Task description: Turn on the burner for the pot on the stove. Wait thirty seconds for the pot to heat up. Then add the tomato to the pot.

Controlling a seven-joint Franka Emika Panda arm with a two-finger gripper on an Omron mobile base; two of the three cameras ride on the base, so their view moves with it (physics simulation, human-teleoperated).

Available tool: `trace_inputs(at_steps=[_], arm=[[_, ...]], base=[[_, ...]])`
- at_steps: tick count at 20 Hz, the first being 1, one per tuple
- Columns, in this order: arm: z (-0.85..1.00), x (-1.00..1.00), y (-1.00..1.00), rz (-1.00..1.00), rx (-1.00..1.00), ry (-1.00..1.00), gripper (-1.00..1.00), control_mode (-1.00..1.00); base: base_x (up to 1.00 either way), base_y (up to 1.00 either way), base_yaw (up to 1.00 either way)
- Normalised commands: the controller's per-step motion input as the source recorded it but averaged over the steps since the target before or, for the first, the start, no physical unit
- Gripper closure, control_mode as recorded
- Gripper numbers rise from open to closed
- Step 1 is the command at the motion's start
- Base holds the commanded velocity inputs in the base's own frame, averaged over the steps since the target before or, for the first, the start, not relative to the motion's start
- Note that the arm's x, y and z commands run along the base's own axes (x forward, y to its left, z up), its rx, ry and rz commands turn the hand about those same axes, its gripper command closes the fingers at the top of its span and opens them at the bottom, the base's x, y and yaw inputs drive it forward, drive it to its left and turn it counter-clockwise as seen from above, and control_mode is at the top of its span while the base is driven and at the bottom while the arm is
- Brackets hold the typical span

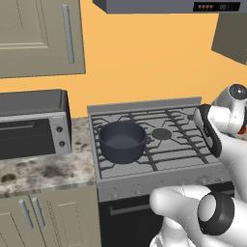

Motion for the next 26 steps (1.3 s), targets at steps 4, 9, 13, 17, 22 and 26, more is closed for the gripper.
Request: trace_inputs(at_steps=[4, 9, 13, 17, 22, 26], arm=[[0.0, 0.0, 0.0, 0.0, 0.0, 0.0, -1.0, -1.0], [0.0, 0.0, 0.0, 0.0, 0.0, 0.0, -1.0, -1.0], [0.0, 0.0, 0.0, 0.0, 0.0, 0.0, -1.0, -1.0], [0.0, 0.0, 0.0, 0.0, 0.0, 0.0, -1.0, -1.0], [0.0, 0.0, 0.0, 0.0, 0.0, 0.0, -1.0, -1.0], [0.0, 0.0, 0.0, 0.0, 0.0, 0.0, -1.0, -1.0]], base=[[0.0, 0.0, 0.0], [0.0, 0.0, 0.0], [0.0, 0.0, 0.0], [0.0, 0.0, 0.0], [0.0, 0.0, 0.0], [0.0, 0.0, 0.0]])
